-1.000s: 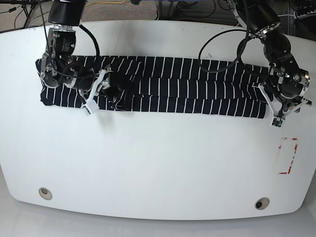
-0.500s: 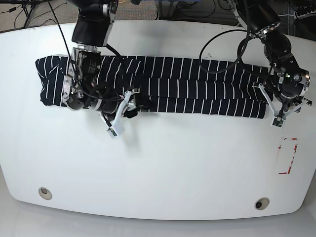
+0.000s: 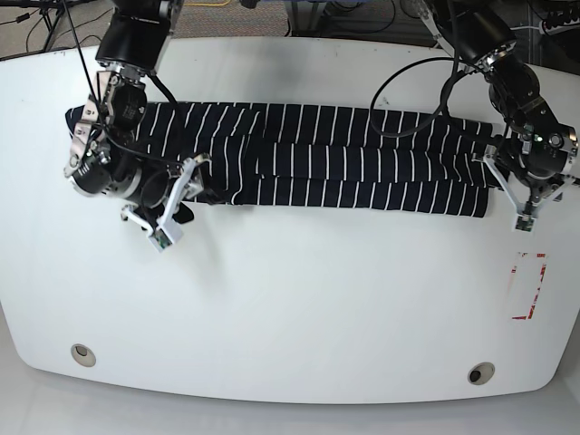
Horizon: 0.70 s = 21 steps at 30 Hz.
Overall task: Layout the t-shirt on the table in an organized manner, then fold the t-shirt properly
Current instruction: 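Grasp the strip's ends with both grippers and press them flat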
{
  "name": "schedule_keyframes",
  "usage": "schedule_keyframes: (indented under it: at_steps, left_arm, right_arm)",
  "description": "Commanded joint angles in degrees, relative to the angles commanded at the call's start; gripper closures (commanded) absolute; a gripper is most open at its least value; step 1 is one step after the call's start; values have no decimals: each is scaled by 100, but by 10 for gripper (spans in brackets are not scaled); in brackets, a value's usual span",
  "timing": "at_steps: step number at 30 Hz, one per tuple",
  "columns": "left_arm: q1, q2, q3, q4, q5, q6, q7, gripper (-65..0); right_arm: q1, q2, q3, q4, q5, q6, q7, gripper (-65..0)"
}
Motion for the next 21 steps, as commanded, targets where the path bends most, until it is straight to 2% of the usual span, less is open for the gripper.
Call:
schedule_keyframes:
  at_steps: [4, 12, 14, 16, 18, 21]
  left_arm:
    - [-62, -18, -237, 0, -352, 0, 193, -318]
    - [-35, -18, -659, -18, -1512, 0, 202, -321]
    - [18, 0, -738, -18, -1705, 0, 246, -326]
    - [62, 0, -826, -79, -1943, 0, 365, -356]
    - [53, -9, -993, -325, -2312, 0, 365, -392]
    - [62, -44, -1284, -756, -2778, 0, 365, -410]
  right_arm:
    - [-404, 220, 9, 202, -246, 0, 158, -371]
    - [-1187, 273, -9, -9, -1591, 0, 1503, -371]
    - [-1196, 264, -9, -176, -1829, 0, 1626, -368]
    - [-1196, 255, 0, -360, -1960, 0, 1714, -344]
    - [-1178, 202, 0, -563, -2004, 0, 1846, -279]
    - [-1099, 193, 0, -765, -2013, 0, 1969, -181]
